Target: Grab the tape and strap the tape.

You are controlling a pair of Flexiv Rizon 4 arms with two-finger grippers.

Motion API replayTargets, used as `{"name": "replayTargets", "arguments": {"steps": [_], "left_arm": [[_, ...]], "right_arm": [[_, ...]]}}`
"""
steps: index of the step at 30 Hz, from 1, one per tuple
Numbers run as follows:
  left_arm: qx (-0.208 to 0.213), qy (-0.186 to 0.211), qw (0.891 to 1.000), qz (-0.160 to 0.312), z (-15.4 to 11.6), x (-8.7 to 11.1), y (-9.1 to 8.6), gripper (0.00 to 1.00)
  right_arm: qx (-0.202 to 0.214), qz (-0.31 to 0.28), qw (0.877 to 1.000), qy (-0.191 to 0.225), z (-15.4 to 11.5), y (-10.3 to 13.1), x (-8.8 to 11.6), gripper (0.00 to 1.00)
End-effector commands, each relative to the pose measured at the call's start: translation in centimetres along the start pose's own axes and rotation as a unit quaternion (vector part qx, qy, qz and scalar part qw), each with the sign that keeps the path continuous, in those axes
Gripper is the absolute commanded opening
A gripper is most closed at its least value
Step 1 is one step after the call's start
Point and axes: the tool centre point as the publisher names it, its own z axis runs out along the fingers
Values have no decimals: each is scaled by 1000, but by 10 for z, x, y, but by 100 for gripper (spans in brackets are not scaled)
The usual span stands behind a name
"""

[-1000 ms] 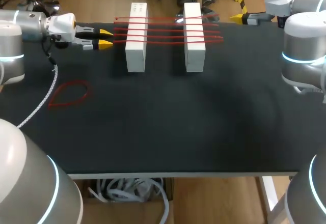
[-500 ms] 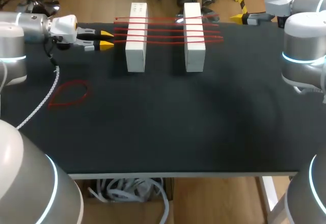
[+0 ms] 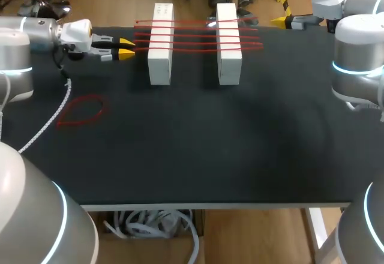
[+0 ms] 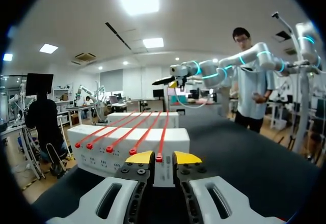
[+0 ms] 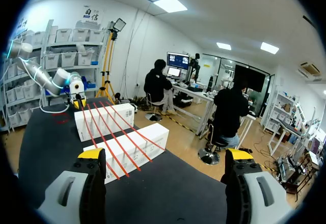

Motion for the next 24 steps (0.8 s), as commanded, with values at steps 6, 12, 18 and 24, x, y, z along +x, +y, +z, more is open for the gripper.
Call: {"name": "replayTargets", "arguments": {"steps": [6, 12, 18, 24], "left_arm": [[4, -1, 1000, -1, 1, -3, 4, 17], [7, -2, 1000, -2, 3, -4, 5, 17], [9, -4, 1000, -4, 3, -5, 5, 14], [10, -2, 1000, -4, 3, -5, 6, 0]], "right_arm": [[1, 0, 1000, 0, 0, 0, 0, 100], [1, 0, 1000, 0, 0, 0, 0, 100], [1, 0, 1000, 0, 0, 0, 0, 100], [1, 0, 1000, 0, 0, 0, 0, 100]]}}
